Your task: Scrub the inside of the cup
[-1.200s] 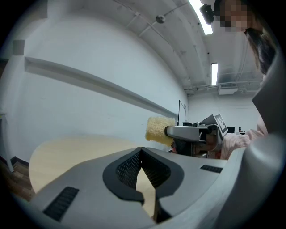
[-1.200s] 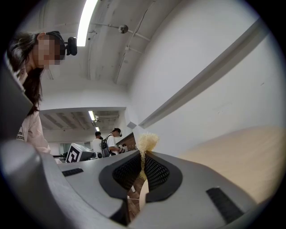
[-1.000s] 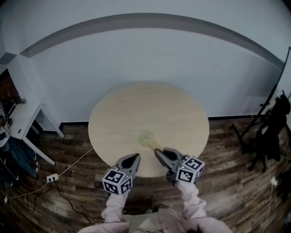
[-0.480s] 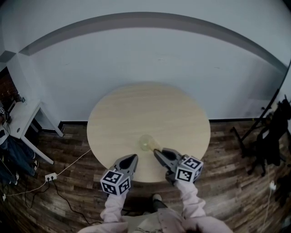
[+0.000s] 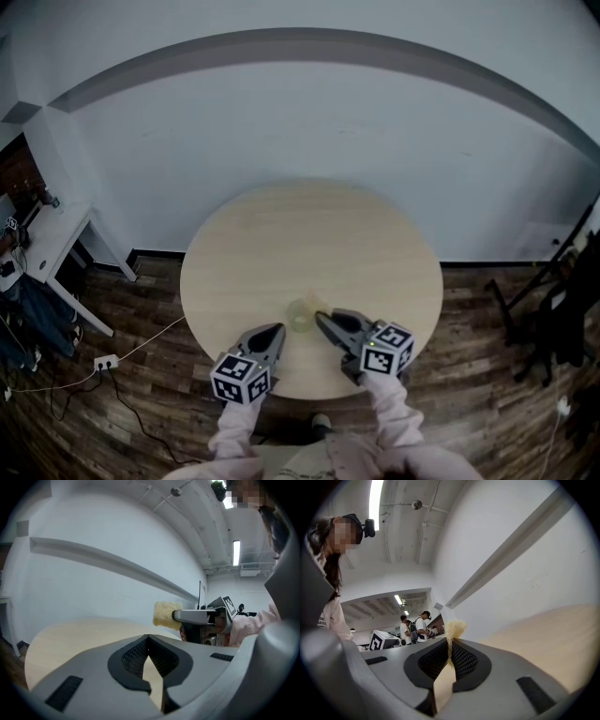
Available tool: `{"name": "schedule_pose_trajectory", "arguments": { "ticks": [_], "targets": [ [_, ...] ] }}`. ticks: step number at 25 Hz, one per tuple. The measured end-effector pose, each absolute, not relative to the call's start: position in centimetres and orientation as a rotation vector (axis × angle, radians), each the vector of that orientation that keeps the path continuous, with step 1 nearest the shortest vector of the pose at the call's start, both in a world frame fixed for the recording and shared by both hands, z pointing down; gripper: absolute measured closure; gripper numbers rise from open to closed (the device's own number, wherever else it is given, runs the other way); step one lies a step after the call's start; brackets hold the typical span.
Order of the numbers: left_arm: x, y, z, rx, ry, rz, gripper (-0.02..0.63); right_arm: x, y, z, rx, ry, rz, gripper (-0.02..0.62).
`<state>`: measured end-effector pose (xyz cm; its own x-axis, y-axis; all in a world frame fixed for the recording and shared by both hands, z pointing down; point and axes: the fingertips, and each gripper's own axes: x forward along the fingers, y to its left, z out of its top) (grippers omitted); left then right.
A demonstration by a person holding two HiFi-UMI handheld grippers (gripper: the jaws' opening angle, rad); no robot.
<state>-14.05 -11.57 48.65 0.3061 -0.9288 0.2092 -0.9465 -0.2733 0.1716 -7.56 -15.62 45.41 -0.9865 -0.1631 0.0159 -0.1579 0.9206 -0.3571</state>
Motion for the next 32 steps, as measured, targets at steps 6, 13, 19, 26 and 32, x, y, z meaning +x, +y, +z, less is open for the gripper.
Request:
{"name": "schedule_pose_trajectory", "arguments": {
  "ticks": [6, 13, 19, 26, 32],
  "targets": [
    [-14.8, -13.1, 49.3, 2.25, -1.75, 0.1, 0.606, -8.4, -17.4, 45.8, -0.179, 3.089, -0.598, 0.575],
    [-15.0, -14.5, 50.8, 2.192, -1.784, 0.126, 0.606, -9.0, -19.2, 46.5, -0.093, 3.124, -0.606, 0.576],
    [-14.7, -15.5, 51.9, 2.163, -1.802, 0.133, 0.606, -9.0, -20.5, 47.6, -0.051, 3.16, -0.615, 0.575],
    [-14.7, -15.9, 53.2, 2.161, -1.833, 0.211, 0.604, -9.8, -20.7, 48.7, -0.004, 3.219, -0.604, 0.577],
    [-14.9, -16.4, 55.3, 2.155, -1.808, 0.247, 0.511, -10.4, -21.5, 49.7, -0.008, 3.255, -0.599, 0.576]
  ]
}}
